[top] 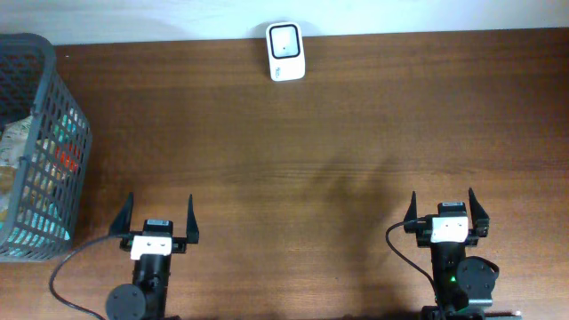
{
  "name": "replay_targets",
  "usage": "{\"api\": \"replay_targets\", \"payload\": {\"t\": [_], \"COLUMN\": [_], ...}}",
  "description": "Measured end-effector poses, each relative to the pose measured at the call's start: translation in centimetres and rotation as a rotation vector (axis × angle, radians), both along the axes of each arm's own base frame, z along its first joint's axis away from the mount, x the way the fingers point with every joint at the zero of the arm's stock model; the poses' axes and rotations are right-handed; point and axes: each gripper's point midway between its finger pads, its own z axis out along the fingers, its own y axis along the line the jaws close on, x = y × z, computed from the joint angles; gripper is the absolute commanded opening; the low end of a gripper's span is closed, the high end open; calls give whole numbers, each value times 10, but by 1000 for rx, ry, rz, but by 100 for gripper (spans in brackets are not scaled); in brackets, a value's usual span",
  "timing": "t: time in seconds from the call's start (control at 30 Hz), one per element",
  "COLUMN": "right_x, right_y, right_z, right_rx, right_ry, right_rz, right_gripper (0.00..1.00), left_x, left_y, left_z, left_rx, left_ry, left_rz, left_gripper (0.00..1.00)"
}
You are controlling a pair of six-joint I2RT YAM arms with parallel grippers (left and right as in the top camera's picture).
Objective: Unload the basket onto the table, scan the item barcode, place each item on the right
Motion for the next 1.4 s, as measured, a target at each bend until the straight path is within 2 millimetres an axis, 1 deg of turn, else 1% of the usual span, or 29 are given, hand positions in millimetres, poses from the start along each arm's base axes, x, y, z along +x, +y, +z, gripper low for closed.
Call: {"api": "replay_targets", "payload": {"t": [0.07, 0.13, 0.23, 0.3, 0.4, 0.43, 0.47, 0.5, 0.53, 0.63, 0.7, 0.73, 0.8, 0.9, 0.97, 1.0, 1.03, 1.07, 1.1, 1.13, 1.17, 1.2, 1.27, 1.3, 1.33, 1.37, 1.4], "right_x": [0, 0, 0, 0, 0, 0, 0, 0, 0, 0, 0, 0, 0, 0, 0, 0, 0, 0, 0, 0, 0, 0, 0, 0, 0, 0, 0], "right_y": [0, 0, 0, 0, 0, 0, -1, -1, -1, -1, -1, -1, -1, -1, -1, -1, -1, -1, -1, -1, -1, -1, -1, -1, -1, -1, -1], "right_z": [0, 0, 0, 0, 0, 0, 0, 0, 0, 0, 0, 0, 0, 0, 0, 0, 0, 0, 0, 0, 0, 0, 0, 0, 0, 0, 0], "right_rx": [0, 0, 0, 0, 0, 0, 0, -1, 0, 0, 0, 0, 1, 0, 0, 0, 0, 0, 0, 0, 0, 0, 0, -1, 0, -1, 1], "right_ry": [0, -1, 0, 0, 1, 0, 1, 0, 0, 1, 1, 2, 1, 1, 2, 2, 2, 1, 1, 1, 1, 1, 1, 2, 1, 1, 1], "right_rz": [0, 0, 0, -1, -1, -1, -3, -3, -3, -3, -3, -3, -4, -4, -4, -3, -4, -3, -3, -4, -3, -3, -4, -3, -3, -4, -3], "right_gripper": [99, 99, 99, 99, 99, 99, 99, 99, 99, 99, 99, 99, 99, 99, 99, 99, 99, 99, 99, 99, 99, 99, 99, 99, 99, 99, 99], "left_x": [0, 1, 9, 21, 41, 49, 62, 70, 75, 91, 99, 106, 116, 127, 139, 145, 152, 156, 157, 155, 148, 135, 113, 102, 93, 87, 84], "left_y": [-1, -2, -2, -2, 0, 1, 2, 4, 5, 8, 8, 9, 10, 13, 23, 34, 51, 78, 101, 128, 166, 211, 262, 285, 304, 320, 330], "left_z": [10, 33, 75, 103, 126, 136, 148, 153, 154, 170, 181, 191, 198, 194, 190, 190, 194, 199, 203, 207, 212, 214, 208, 202, 194, 183, 171], "left_rx": [2, 10, 21, 24, 17, 15, 9, 1, -5, -26, -36, -36, -36, -34, -22, -16, -16, -28, -51, -77, -116, -168, -243, -275, -303, -328, -347], "left_ry": [23, 43, 85, 135, 261, 285, 352, 414, 478, 644, 714, 717, 709, 722, 717, 707, 681, 653, 627, 600, 565, 537, 522, 526, 538, 560, 584], "left_rz": [-6, -12, -16, -19, -22, -22, -24, -24, -23, -24, -31, -32, -32, -19, 28, 72, 137, 229, 295, 373, 478, 600, 739, 800, 847, 884, 907], "left_gripper": [99, 99, 99, 99, 99, 99, 99, 99, 99, 99, 99, 99, 99, 99, 99, 99, 99, 99, 99, 99, 99, 99, 99, 99, 99, 99, 99]}}
